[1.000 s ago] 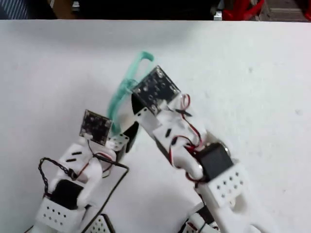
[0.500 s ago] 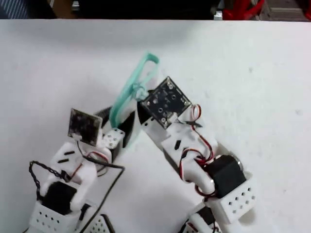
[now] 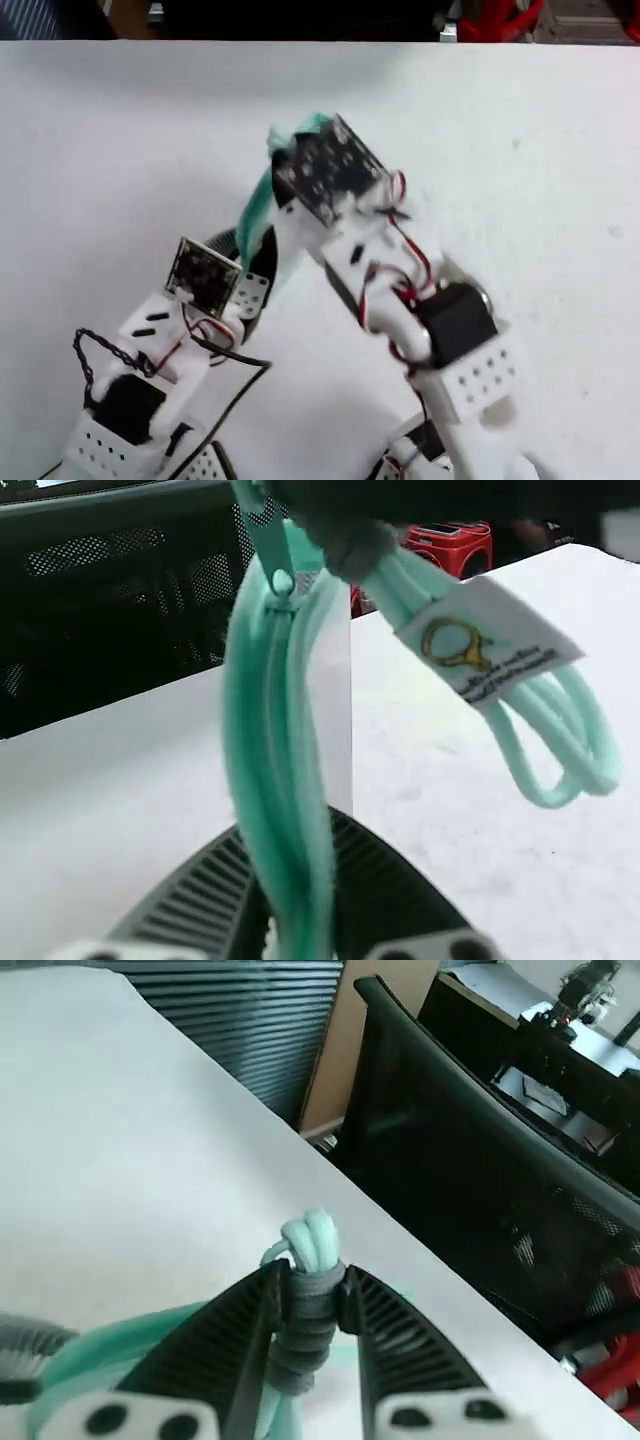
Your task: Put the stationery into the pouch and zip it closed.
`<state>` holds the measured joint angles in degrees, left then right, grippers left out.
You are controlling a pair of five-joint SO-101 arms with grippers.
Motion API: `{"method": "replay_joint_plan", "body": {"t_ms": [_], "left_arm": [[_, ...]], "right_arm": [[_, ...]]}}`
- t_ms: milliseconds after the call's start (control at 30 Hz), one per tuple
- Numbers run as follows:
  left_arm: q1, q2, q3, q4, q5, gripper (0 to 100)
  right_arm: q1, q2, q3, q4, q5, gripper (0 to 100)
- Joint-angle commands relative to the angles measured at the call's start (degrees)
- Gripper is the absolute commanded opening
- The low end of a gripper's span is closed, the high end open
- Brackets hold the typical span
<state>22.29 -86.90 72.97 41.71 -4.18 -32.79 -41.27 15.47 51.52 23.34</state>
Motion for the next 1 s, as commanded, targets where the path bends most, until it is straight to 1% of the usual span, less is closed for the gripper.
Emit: {"method": "replay_joint_plan", "body": {"t_ms": [0,167,333,600,733,833,900,967], "left_arm": [[0.40,-0.75,-0.35,0.18,-0.79,2],[0.40,-0.75,-0.35,0.35,-0.79,2],[0.40,-0.75,-0.35,0.44,-0.79,2],[0.31,-0.75,-0.35,0.62,-0.79,2],[0.31,-0.75,-0.35,1.67,-0.88,2],[0.31,-0.75,-0.35,1.67,-0.88,2],[0.31,-0.75,-0.35,1.58,-0.88,2],[0.31,-0.75,-0.35,1.58,-0.79,2]], "right_arm": [[4.88,3.38,-6.68,-2.33,0.62,1.9],[11.82,7.60,-7.38,-2.95,0.62,1.9],[18.86,11.30,-7.38,-8.84,0.62,1.9],[24.48,17.98,-7.47,-16.75,0.70,1.9],[26.68,22.37,-10.99,-17.19,0.70,1.9],[26.86,24.04,-14.42,-12.53,0.26,1.9],[25.54,22.81,-16.70,-5.76,0.09,2.2],[22.20,20.00,-19.43,2.77,0.09,4.6]]}}
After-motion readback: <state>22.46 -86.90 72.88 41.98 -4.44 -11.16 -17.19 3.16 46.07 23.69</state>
